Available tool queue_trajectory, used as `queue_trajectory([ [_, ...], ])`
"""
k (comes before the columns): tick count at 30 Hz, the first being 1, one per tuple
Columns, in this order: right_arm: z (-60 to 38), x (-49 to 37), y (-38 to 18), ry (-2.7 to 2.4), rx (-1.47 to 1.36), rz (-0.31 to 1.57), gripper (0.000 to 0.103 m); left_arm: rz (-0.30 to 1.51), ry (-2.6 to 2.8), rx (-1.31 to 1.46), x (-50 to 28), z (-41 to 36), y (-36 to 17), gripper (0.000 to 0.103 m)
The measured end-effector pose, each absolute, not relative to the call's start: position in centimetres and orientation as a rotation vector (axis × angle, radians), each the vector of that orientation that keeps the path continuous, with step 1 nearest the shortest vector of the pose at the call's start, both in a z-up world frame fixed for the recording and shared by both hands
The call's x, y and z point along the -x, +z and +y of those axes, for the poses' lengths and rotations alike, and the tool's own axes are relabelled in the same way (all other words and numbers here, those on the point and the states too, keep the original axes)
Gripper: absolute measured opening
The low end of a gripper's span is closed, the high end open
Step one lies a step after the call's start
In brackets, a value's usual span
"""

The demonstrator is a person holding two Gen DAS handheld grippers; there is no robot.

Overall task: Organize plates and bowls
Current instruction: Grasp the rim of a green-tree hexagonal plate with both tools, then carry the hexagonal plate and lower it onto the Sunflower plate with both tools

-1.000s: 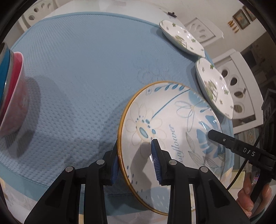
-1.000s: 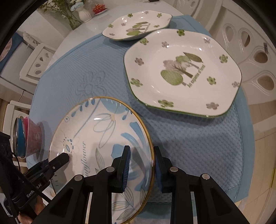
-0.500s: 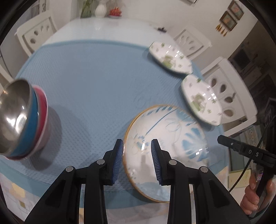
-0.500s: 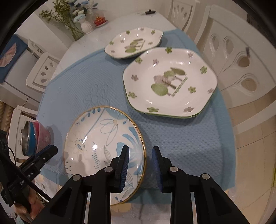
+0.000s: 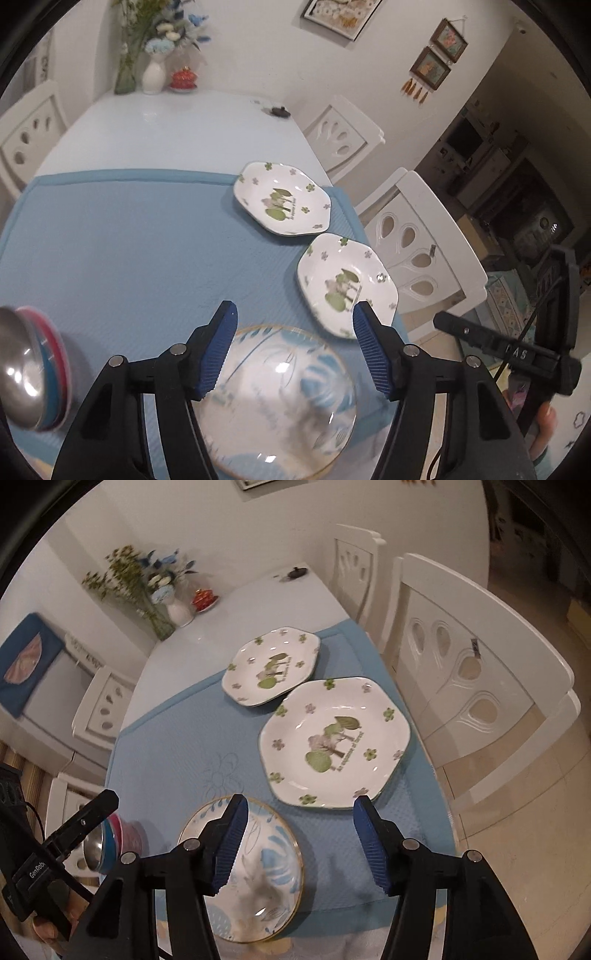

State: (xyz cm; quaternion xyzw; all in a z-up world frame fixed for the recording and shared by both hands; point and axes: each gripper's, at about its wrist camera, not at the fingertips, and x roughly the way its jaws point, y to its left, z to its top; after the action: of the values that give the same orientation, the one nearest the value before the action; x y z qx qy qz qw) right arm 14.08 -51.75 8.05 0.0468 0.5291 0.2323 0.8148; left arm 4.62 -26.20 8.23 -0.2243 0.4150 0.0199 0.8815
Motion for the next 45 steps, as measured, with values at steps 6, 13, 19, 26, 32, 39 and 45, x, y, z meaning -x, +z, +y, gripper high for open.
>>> queue_trajectory([
  [6, -54.1, -19.5, 4.4, 0.391, -0.150, 1.218, 0.057, 1.006, 0.016, 0.509, -12.1, -26.5, 4.3, 0.063],
  [13, -55.0, -24.7, -0.9, 0.362, -0.165, 1.329, 0.049, 1.151, 0.018, 0.476, -18.5, -28.3, -0.9, 0.058],
  [19, -54.7, -27.1, -3.5, 0.373, -0.128, 1.365, 0.038, 1.226, 0.073, 0.500, -20.3, -28.2, -4.3, 0.044],
  [26, -54.2, -27.8, -4.7, 0.416, -0.093, 1.368, 0.027, 1.262, 0.048, 0.519, -20.8, -28.5, -6.2, 0.030],
  [32, -53.6, -27.9, -5.2, 0.423, -0.052, 1.356, 0.027, 1.276, 0.021, 0.469, -21.4, -29.6, -6.7, 0.030],
  [39, -53.1, -27.2, -4.5, 0.400, -0.013, 1.332, 0.028, 1.234, 0.030, 0.453, -21.3, -30.8, -6.2, 0.030],
  [45, -53.1, -26.2, -3.4, 0.408, -0.010, 1.300, 0.028, 1.219, 0.030, 0.422, -20.2, -30.7, -5.6, 0.030],
])
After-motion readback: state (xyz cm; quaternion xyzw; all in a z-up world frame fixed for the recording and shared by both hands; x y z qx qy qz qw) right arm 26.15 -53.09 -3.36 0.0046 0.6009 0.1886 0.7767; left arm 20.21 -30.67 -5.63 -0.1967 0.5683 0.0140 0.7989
